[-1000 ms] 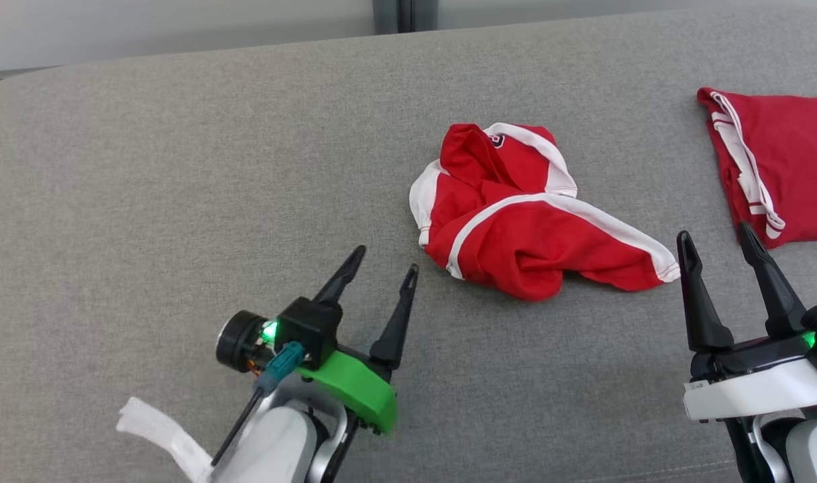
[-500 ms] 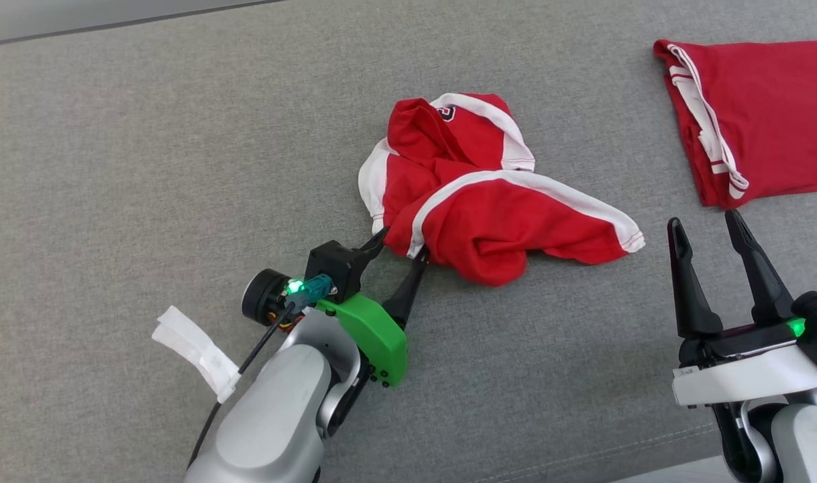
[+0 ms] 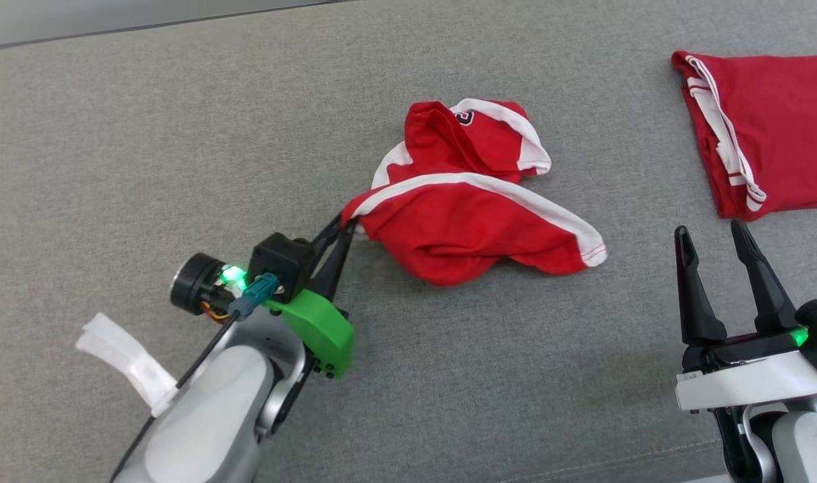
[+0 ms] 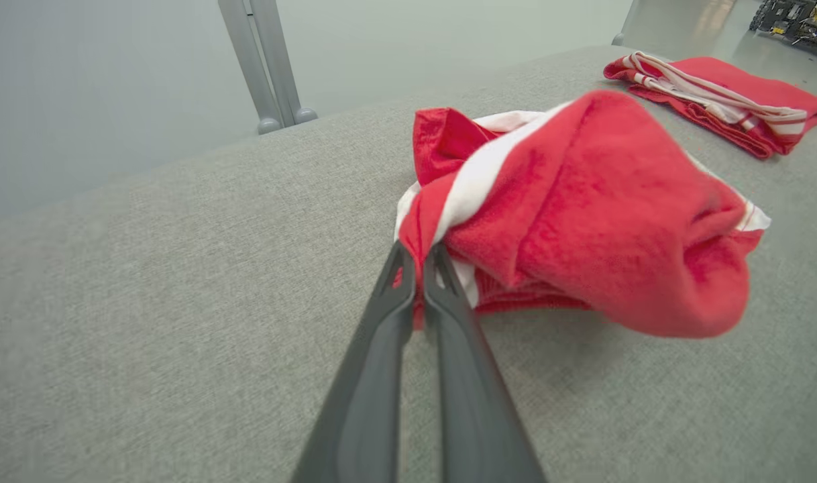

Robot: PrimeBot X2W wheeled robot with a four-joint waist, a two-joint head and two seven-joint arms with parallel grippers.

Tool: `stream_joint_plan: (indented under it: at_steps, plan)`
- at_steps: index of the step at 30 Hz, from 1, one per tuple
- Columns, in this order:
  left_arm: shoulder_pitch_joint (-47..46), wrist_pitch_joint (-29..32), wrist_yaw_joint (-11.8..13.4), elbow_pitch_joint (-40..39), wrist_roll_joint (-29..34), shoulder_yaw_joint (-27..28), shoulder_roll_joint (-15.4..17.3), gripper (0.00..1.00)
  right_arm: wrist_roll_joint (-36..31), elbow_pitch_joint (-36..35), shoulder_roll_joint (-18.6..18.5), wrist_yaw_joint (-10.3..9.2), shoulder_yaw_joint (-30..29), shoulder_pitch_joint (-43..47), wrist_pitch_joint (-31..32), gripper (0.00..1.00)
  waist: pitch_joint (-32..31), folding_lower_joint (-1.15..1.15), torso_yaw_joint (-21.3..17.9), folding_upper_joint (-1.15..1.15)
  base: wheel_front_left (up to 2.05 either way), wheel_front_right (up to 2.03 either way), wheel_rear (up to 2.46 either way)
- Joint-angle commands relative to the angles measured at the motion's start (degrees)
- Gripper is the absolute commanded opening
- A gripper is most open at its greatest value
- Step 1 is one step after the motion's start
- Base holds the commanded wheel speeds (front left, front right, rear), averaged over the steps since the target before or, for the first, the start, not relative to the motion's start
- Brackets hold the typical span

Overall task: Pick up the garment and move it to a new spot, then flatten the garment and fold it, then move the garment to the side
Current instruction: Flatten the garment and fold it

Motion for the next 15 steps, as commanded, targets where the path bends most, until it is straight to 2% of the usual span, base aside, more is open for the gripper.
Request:
stream_joint_plan:
  at_steps: [1, 6, 9, 11, 15]
  plan:
    - [1.5, 2.0, 1.1, -3.0, 0.6, 0.6, 2.3, 0.00, 0.0, 0.1, 0.1, -0.05, -0.2, 0.8, 0.0, 1.00, -1.3, 0.00, 1.8, 0.00, 0.00, 0.00, 0.00]
    - [5.8, 11.7, 5.5, -16.2, 2.8, 2.9, 11.6, 0.00, -0.1, 0.2, 0.5, -0.05, -0.2, 1.0, 0.4, 1.00, -2.0, 0.00, 3.3, 0.00, 0.00, 0.00, 0.00]
    - [7.6, 16.8, 6.6, -21.9, 4.3, 2.6, 15.3, 0.00, -0.3, 0.2, 0.7, -0.04, 0.1, 0.8, 0.6, 1.00, -1.9, 0.00, 3.5, 0.00, 0.00, 0.00, 0.00]
    - [8.2, 19.3, 6.5, -23.5, 4.7, 1.5, 15.7, 0.00, -0.2, 0.1, 0.7, -0.05, 0.6, 0.2, 0.7, 1.00, -1.6, 0.00, 3.2, 0.00, 0.00, 0.00, 0.00]
    - [8.3, 21.0, 4.9, -21.6, 3.3, -1.2, 13.2, 0.00, 0.2, 0.5, 0.7, -0.05, 1.3, -0.7, 0.8, 1.00, -1.1, 0.00, 1.7, 0.00, 0.00, 0.00, 0.00]
